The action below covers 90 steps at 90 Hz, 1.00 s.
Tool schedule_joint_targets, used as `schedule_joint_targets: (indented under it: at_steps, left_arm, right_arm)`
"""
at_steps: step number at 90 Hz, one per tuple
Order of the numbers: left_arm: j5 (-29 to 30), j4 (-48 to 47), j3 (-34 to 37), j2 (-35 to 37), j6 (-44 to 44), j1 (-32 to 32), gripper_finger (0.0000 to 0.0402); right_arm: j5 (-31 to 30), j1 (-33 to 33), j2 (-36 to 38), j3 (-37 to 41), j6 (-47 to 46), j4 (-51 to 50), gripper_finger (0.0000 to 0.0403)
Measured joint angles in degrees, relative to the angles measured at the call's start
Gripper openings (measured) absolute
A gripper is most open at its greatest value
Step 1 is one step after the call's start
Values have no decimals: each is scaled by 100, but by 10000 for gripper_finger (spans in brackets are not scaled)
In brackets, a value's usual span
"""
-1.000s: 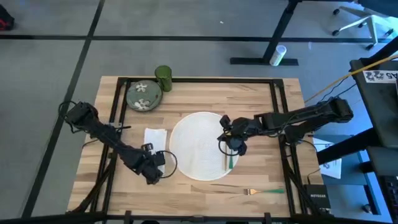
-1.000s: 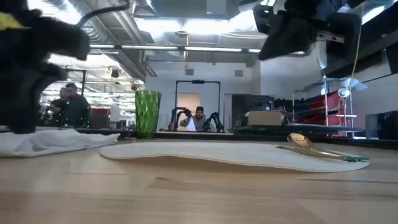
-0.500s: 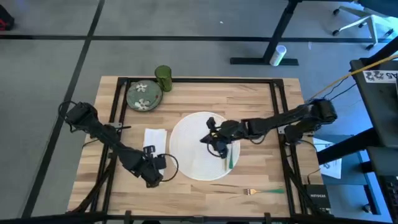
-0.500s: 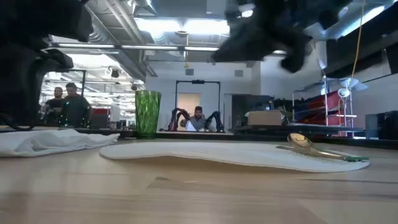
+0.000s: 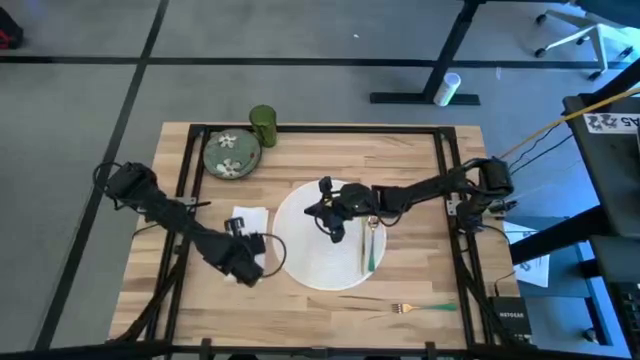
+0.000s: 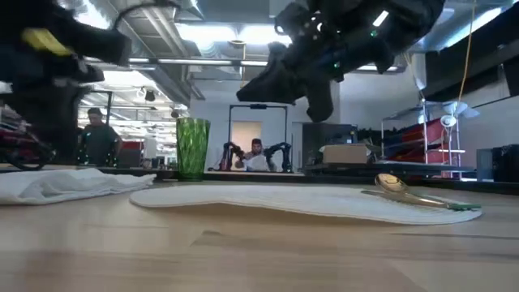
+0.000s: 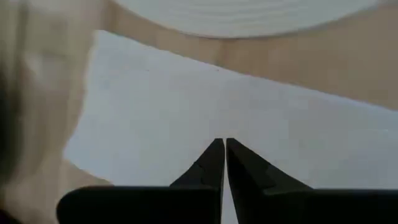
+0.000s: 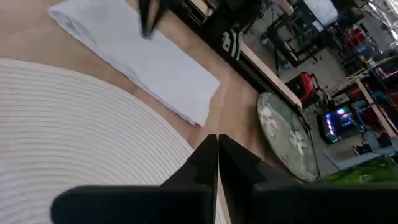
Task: Set table place
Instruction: Fold the white table napkin
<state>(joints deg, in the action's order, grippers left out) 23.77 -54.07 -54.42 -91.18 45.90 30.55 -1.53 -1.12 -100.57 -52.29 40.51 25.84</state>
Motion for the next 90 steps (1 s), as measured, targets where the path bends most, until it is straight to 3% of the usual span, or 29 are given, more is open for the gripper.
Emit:
schedule_joint_targets:
  at_steps: [16,48,73,90]
  left_arm:
    - [-318,790,396,-11,-326,-295,0]
    - [-346,2103,820,-17,-753,-530,0]
    - [-213,2143,815,-17,-995,-676,0]
    - [24,1254,310,-17,-987,-573,0]
  right_arm:
    - [7,4,0,0,2,-38,0]
    - [10,4,0,0,2,-32,0]
    - [9,4,0,0,4,-26,0]
    - [8,4,0,2,7,152,0]
